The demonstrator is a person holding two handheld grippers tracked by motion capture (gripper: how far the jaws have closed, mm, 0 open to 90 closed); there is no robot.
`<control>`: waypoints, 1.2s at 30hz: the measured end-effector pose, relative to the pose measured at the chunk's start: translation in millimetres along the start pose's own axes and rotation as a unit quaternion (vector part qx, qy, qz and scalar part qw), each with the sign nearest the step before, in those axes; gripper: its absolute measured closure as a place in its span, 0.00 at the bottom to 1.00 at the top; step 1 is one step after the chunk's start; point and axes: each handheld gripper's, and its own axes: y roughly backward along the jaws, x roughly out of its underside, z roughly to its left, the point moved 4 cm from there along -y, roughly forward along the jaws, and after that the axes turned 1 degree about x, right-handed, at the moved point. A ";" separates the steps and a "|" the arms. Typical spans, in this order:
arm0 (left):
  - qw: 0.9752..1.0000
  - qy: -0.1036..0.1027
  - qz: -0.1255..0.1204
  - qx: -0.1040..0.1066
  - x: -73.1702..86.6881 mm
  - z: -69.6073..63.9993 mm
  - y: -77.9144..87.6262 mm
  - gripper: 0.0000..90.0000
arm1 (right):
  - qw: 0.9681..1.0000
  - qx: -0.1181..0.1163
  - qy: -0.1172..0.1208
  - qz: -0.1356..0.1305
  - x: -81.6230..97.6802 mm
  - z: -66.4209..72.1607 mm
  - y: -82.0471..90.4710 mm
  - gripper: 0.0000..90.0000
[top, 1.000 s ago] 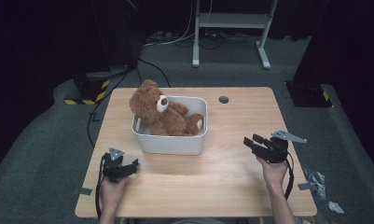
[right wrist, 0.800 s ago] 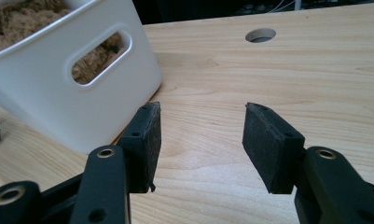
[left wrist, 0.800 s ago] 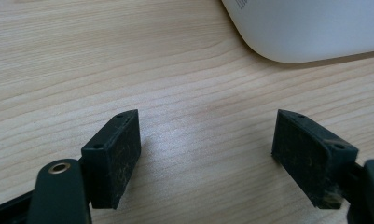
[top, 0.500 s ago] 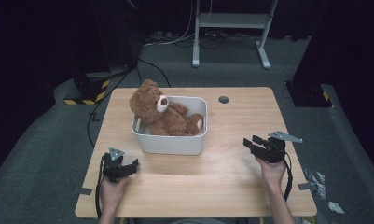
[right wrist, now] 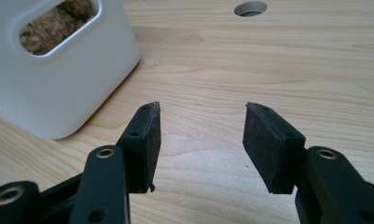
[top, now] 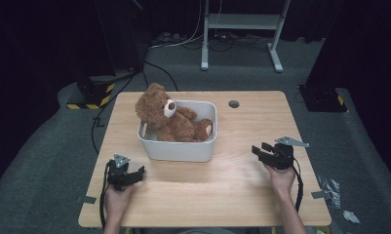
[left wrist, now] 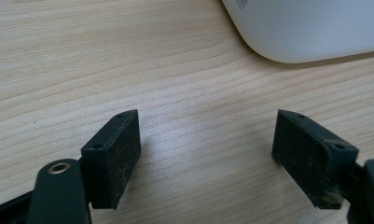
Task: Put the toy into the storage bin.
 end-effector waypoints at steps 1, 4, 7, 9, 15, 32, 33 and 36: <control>1.000 0.000 0.000 0.000 0.0 0.0 0.0 0.26 | 1.000 0.000 0.001 0.003 0.4 -0.3 -0.7 0.52; 1.000 0.000 0.000 0.000 0.0 0.0 0.0 0.26 | 1.000 0.004 0.000 0.007 0.9 -1.0 -3.1 0.51; 1.000 0.000 0.000 0.000 0.0 0.0 0.0 0.26 | 1.000 0.009 0.002 0.010 1.5 -1.9 -4.7 0.51; 1.000 0.000 0.000 0.000 0.0 0.0 0.0 0.26 | 1.000 0.013 0.004 0.015 2.0 -3.1 -5.3 0.51; 1.000 0.000 0.000 0.000 0.0 0.1 0.0 0.26 | 0.999 0.026 0.001 0.020 3.3 -7.6 -6.6 0.50; 1.000 0.000 0.000 0.000 0.0 0.1 0.0 0.26 | 0.997 0.054 0.016 0.043 8.3 -9.8 -16.5 0.47; 1.000 0.000 0.000 0.000 0.0 0.0 -0.1 0.26 | 0.997 0.056 0.019 0.045 8.5 -10.1 -16.6 0.47; 1.000 0.000 0.000 0.000 0.0 0.1 0.0 0.26 | 0.997 0.065 0.023 0.045 9.2 -10.1 -18.4 0.47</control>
